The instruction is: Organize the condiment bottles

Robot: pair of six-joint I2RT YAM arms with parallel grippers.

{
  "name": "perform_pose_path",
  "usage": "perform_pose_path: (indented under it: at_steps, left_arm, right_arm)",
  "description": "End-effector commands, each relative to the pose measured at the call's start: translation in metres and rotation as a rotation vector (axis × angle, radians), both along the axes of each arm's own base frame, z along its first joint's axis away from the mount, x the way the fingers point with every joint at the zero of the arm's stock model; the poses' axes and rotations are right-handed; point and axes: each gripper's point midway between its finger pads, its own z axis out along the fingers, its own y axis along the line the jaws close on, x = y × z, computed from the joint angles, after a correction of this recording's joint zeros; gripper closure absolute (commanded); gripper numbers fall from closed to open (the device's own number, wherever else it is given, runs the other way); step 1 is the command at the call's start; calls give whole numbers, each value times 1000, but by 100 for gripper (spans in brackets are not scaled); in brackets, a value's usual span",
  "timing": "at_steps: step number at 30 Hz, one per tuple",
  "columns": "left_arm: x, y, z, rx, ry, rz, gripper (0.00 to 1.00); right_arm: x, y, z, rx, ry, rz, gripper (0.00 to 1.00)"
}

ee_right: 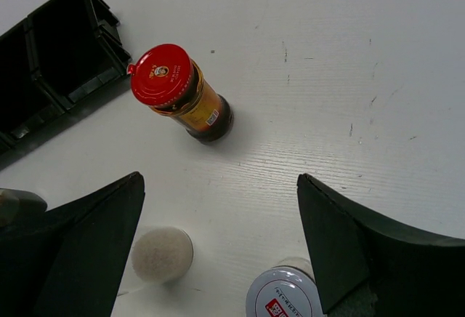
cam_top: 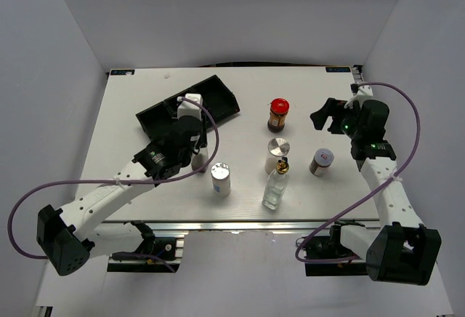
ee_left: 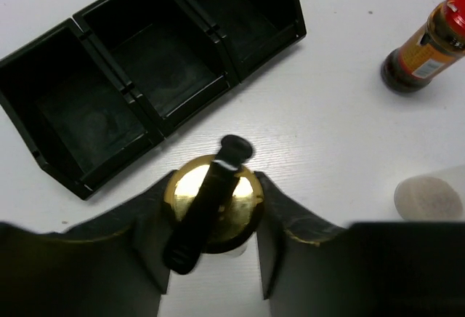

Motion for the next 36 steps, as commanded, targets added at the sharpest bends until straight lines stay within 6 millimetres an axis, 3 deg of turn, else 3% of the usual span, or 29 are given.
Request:
perform_pose_path:
  at_steps: [1, 4, 9, 14, 21, 25, 27, 31, 32, 36]
  left_arm:
    - [4, 3, 4, 20, -44, 45, 53]
    - [5, 3, 11, 15, -61, 52, 77]
    - [8, 5, 30, -7, -118, 78, 100]
    - [18, 29, 73, -31, -241, 244, 100]
    - [22, 40, 141, -116, -391, 317, 100]
    - [24, 59, 164, -67, -436, 426, 100]
    - [29, 73, 172, -55, -450, 495, 100]
    - [62, 91, 188, -111, -464, 536, 100]
    - [76, 107, 180, -88, -447, 582, 100]
    - [100, 125, 172, -77, -446, 624, 100]
  right_arm:
    - [6, 4, 21, -9, -47, 39, 11]
    - [7, 4, 20, -9, -43, 42, 11]
    - [9, 2, 18, -14, -37, 30, 10]
    - [9, -3, 18, -27, -37, 3, 11]
    - [10, -13, 19, -51, -39, -53, 11]
    - [11, -17, 18, -57, -32, -74, 11]
    - [12, -18, 17, -60, -30, -79, 11]
    - [13, -20, 15, -65, -19, -93, 11]
    - [13, -22, 16, -69, -21, -100, 11]
    - [14, -26, 15, -79, -16, -122, 11]
